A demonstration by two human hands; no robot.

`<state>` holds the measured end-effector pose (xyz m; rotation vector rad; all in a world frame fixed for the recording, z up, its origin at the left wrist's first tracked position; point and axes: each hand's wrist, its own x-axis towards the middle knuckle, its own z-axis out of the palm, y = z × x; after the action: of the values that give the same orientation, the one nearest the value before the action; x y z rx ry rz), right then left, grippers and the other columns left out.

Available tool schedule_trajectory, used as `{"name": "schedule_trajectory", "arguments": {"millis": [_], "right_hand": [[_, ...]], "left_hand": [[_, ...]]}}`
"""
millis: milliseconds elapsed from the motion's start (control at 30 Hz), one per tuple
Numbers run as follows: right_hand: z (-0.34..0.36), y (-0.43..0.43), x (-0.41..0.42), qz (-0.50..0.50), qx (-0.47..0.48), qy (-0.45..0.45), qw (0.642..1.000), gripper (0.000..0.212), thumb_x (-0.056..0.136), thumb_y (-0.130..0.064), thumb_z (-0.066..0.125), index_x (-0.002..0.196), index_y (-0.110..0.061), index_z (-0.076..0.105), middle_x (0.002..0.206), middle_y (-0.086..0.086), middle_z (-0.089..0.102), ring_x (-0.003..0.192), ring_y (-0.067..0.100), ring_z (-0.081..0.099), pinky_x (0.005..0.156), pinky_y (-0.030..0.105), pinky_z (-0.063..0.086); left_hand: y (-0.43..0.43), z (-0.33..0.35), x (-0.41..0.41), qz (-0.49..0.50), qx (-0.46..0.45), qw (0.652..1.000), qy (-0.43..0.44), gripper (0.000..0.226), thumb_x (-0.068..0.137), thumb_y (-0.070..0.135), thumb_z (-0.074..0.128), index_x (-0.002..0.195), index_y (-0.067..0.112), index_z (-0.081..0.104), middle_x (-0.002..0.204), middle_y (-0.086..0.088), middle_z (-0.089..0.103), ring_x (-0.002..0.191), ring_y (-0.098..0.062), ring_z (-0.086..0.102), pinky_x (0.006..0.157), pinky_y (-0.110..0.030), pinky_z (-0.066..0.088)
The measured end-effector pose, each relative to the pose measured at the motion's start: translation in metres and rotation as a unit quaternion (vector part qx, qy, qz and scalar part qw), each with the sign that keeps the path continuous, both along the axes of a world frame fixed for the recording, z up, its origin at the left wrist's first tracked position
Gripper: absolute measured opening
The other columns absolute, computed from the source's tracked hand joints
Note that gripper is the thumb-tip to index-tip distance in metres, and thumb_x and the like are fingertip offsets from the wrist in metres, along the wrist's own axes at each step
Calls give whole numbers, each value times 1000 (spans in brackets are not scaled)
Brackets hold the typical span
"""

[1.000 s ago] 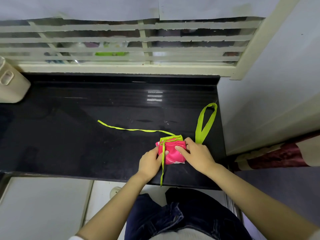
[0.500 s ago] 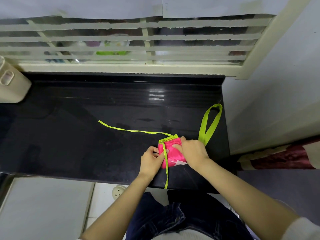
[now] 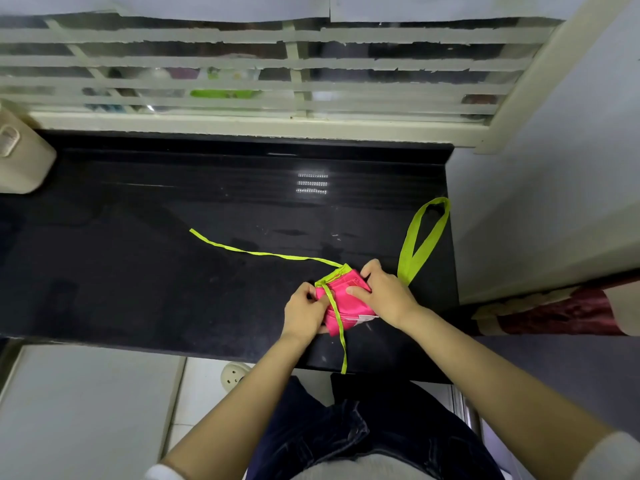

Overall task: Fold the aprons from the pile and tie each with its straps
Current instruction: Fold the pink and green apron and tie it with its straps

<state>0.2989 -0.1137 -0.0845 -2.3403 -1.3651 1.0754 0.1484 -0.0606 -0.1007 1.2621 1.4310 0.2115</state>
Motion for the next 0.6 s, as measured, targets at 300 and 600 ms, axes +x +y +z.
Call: {"name": "schedule_trajectory", "arguments": {"millis": [300,600], "right_hand": [[0,13,4,4,-84,28,996,64,87,-38,64,134,-4,37,132,13,50,120,27,51,95,33,42],[-10,-13,2,-46,-128,153,979,42,81,-41,69,102,-6,61,100,11,69,89,24,68,76,35,58]], "left_hand": [[1,0,-1,-45,41,998,33,28,88,21,59,68,19,40,63,-2,53,63,-24,57,64,-46,56],[-6,6,-14,-117,42,992,8,22,87,23,65,76,22,45,73,3,56,66,-11,50,63,-25,41]]}}
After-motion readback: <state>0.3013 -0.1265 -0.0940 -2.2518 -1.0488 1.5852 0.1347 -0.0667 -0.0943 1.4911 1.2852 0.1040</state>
